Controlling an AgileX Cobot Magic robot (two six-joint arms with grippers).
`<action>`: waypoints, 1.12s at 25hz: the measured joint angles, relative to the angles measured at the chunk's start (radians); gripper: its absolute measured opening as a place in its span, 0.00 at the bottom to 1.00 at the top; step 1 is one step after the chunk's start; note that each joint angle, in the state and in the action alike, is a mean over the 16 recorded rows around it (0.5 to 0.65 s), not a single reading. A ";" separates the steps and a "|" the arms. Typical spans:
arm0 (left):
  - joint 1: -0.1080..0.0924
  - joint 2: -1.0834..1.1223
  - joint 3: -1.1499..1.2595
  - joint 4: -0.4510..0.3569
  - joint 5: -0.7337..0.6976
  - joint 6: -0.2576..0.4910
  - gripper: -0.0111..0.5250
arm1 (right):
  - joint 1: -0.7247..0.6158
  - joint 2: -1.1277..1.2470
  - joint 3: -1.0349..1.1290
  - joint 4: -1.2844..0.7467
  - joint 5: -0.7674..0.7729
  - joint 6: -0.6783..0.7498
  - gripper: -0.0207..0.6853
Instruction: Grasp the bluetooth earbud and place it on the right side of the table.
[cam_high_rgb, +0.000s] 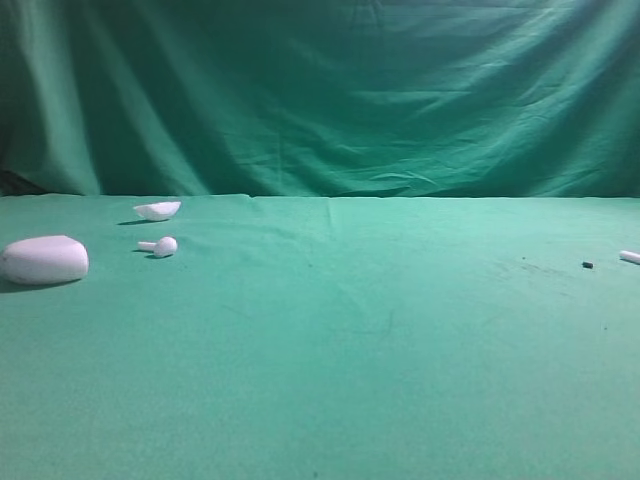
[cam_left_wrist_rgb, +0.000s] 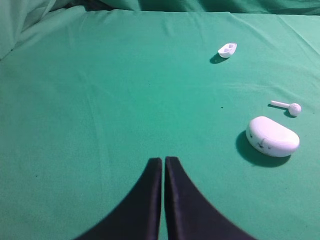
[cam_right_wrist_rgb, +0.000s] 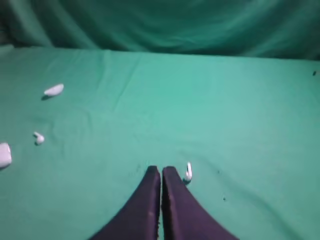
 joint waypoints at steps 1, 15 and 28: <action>0.000 0.000 0.000 0.000 0.000 0.000 0.02 | 0.000 -0.048 0.020 0.001 -0.008 0.000 0.03; 0.000 0.000 0.000 0.000 0.000 0.000 0.02 | 0.000 -0.397 0.164 0.021 -0.126 -0.010 0.03; 0.000 0.000 0.000 0.000 0.000 0.000 0.02 | -0.054 -0.404 0.405 -0.036 -0.409 -0.044 0.03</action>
